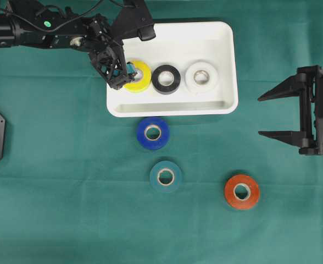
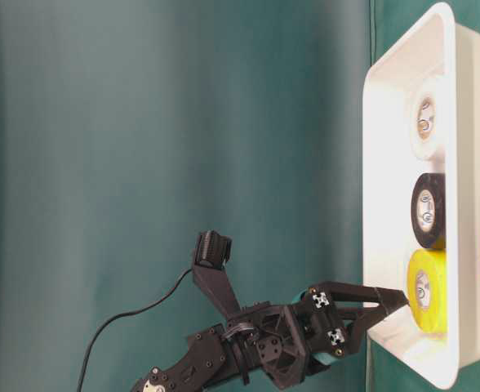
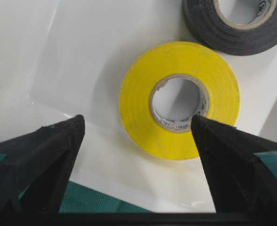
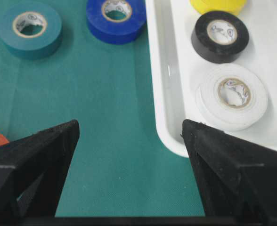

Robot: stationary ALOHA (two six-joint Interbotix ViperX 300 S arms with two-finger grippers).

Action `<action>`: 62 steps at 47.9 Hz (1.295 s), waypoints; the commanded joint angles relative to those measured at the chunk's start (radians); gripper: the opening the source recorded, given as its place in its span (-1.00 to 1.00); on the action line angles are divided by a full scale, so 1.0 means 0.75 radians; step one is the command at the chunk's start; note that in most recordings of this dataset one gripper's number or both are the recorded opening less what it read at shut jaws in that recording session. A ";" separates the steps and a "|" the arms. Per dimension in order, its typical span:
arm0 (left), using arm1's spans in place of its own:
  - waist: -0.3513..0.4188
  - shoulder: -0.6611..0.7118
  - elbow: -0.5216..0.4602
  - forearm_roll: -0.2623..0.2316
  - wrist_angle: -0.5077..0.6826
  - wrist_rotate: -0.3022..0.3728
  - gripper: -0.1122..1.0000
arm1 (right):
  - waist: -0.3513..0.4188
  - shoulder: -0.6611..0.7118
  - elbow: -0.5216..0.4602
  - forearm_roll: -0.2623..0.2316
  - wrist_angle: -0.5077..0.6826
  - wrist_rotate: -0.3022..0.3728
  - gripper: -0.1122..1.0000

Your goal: Pick up the tape from a random location and place it into the white case.

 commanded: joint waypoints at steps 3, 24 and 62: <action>0.000 -0.033 -0.043 -0.002 0.025 0.004 0.98 | -0.002 0.002 -0.033 0.000 -0.004 0.000 0.76; 0.000 -0.174 -0.209 -0.002 0.276 0.008 0.98 | 0.000 0.002 -0.033 0.000 0.014 0.004 0.76; -0.286 -0.250 -0.168 -0.002 0.235 0.035 0.98 | -0.002 0.002 -0.043 0.000 0.012 0.004 0.76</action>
